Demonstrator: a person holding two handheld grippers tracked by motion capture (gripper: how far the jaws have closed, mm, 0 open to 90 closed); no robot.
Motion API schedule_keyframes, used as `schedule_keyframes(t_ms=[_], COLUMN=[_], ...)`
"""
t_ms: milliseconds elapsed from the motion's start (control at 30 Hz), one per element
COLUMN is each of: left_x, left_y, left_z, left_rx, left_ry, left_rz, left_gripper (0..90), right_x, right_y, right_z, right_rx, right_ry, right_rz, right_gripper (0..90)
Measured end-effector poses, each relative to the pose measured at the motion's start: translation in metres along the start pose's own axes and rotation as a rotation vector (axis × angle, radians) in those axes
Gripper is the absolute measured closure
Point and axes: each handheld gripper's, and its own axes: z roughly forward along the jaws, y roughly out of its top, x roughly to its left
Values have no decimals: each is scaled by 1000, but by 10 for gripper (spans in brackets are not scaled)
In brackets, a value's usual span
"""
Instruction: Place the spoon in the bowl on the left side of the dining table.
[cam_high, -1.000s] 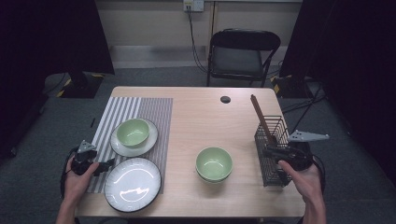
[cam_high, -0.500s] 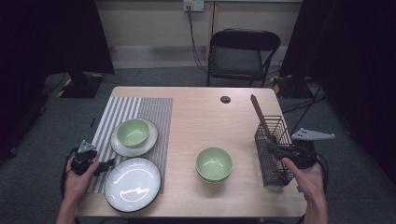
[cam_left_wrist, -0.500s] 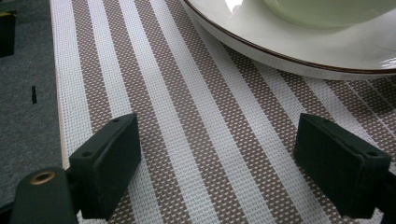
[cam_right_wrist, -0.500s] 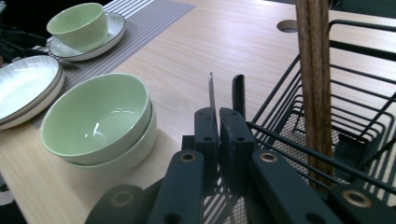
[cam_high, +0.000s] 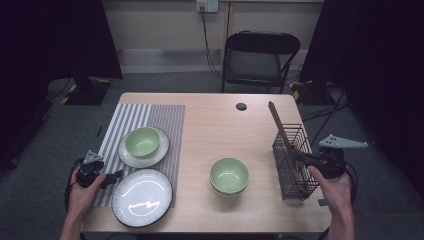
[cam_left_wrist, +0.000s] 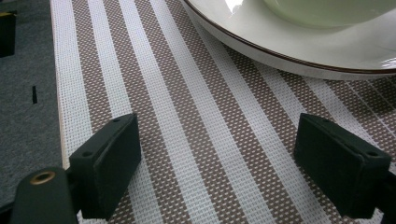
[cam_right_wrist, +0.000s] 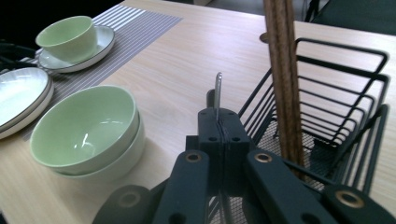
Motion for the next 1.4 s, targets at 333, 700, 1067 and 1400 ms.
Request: schedule_keyframes(t_ms=[333,700,1067,1400], left_x=[-2,-1,-24,-60], left_y=[1,6,13,22], left_z=[0,-15,-51,-69], left_rx=[6,-31,-96,-149], left_ry=[4,23,-3,-79], left_rz=[-5,-46,6,36], left_gripper=[153,220,256,247], right_x=[1,7,14,25], right_y=[6,22,41,64], right_z=[-2,-8,-15,-20], right_rx=[-29,-80,-132,-197], right_ry=[7,8,16,34], right_rz=[-10,-34,-51,-89], right_gripper=[900,900,900,900])
